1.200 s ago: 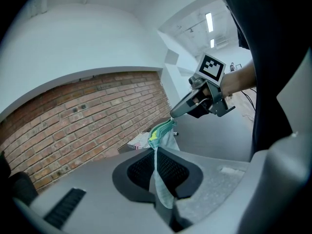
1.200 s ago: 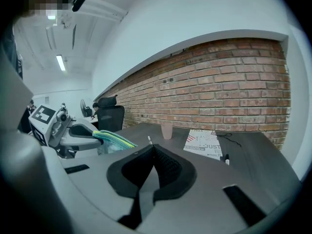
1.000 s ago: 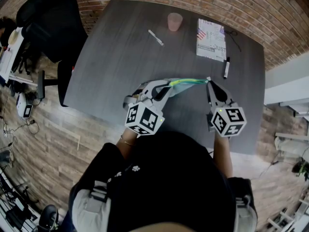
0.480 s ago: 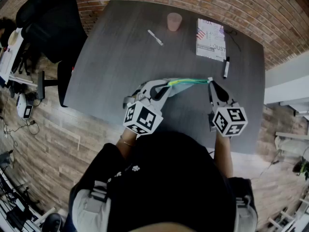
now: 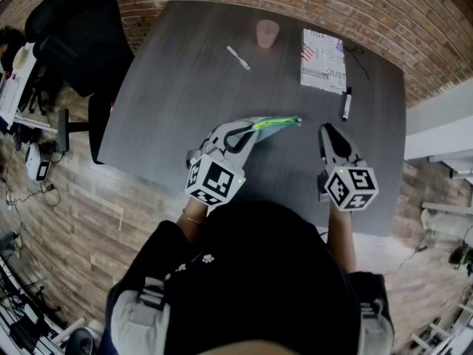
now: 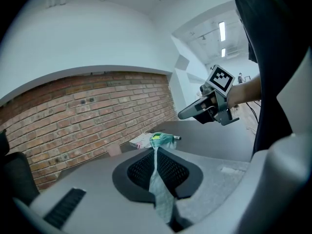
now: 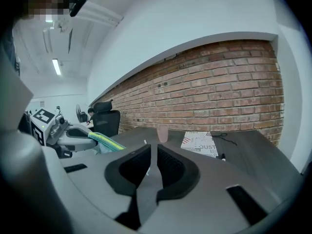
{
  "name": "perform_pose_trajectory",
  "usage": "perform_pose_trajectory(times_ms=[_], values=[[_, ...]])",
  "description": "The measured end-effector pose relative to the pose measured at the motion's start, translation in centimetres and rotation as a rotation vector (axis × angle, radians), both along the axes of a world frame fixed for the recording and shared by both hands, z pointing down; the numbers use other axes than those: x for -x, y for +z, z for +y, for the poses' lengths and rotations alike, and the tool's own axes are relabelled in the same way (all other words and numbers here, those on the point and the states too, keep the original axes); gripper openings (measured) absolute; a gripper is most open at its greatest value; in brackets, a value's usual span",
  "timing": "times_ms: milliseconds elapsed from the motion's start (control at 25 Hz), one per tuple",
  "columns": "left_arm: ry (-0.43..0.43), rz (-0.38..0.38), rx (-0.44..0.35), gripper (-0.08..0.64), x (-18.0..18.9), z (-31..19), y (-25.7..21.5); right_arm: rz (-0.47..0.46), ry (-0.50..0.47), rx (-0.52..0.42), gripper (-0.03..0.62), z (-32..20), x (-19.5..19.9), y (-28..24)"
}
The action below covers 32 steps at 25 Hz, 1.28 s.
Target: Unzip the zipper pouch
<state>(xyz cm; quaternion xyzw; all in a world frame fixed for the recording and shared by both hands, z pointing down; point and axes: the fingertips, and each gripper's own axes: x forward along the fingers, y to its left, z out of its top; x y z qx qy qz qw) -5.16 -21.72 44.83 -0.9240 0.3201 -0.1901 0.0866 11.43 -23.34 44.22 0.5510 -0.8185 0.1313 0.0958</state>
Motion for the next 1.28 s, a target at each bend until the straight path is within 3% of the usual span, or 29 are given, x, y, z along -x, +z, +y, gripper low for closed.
perform_pose_trajectory(times_ms=[520,1280], values=[[-0.102,0.143,0.066,0.009,2.9,-1.3,-0.9,-0.070,0.039,-0.117,0.000,1.4,0.7,-1.7],[-0.106,0.165,0.073,0.009,3.1,-1.2,-1.1,-0.033,0.024,-0.100,-0.002,1.8,0.9,-1.3]])
